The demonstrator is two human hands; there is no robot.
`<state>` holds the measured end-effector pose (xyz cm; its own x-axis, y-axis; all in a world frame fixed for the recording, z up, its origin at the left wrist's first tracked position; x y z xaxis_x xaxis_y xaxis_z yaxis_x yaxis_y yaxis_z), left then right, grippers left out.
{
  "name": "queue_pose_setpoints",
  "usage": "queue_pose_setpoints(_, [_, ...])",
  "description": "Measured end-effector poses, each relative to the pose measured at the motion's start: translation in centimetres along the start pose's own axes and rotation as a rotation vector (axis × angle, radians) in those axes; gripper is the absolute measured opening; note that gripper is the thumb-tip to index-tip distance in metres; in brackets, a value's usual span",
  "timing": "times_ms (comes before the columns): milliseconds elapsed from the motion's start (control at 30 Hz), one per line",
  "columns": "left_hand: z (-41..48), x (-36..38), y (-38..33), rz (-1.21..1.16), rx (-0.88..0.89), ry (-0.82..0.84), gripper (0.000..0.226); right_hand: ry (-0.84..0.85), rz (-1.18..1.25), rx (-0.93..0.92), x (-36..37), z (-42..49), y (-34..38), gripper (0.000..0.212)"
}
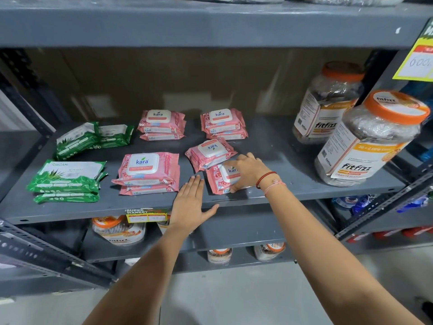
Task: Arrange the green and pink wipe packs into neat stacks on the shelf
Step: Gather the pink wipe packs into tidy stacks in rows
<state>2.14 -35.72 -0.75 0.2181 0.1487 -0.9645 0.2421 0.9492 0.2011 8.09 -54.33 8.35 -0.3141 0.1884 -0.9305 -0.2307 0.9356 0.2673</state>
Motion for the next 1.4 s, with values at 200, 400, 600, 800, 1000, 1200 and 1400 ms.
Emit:
queue_pose_setpoints(200, [0.1, 0.1, 0.0, 0.002, 0.002, -0.001, 0.09, 0.02, 0.128, -0.031, -0.7, 0.0, -0.5, 0.085])
queue_pose_setpoints(400, [0.1, -0.1, 0.0, -0.004, 0.004, -0.015, 0.089, 0.014, 0.134, -0.038, -0.9, 0.4, -0.2, 0.085])
queue_pose_setpoints(600, [0.1, -0.2, -0.1, -0.007, 0.014, -0.006, 0.089, 0.007, 0.081, -0.013, -1.0, 0.8, -0.2, 0.097])
queue_pose_setpoints(800, [0.0, -0.2, 0.0, 0.001, 0.012, -0.017, 0.089, 0.163, 0.252, 0.005, -2.9, 2.0, -0.4, 0.092])
queue_pose_setpoints(1000, [0.0, -0.4, 0.0, -0.017, 0.016, -0.035, 0.085, 0.016, 0.157, -0.192, -5.6, 7.5, 2.8, 0.071])
queue_pose_setpoints(1200, [0.1, -0.1, 0.2, -0.006, 0.018, -0.003, 0.085, 0.207, -0.158, -0.213, -3.2, 10.9, 4.2, 0.094])
queue_pose_setpoints(1400, [0.1, -0.1, 0.1, 0.007, 0.008, -0.011, 0.085, 0.1, -0.018, -0.28, -3.9, 10.4, 4.0, 0.082])
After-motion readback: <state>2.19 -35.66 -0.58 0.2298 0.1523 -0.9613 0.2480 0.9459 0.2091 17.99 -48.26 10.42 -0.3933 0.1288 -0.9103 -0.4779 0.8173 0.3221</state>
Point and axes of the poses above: each hand's wrist, its own z-axis towards the middle knuckle, its own x-axis out of the palm, y = z × x, the point moved 1 cm from there along z, towards the middle knuckle, and after that the axes turned 13 degrees about z, right-handed, at the moved point
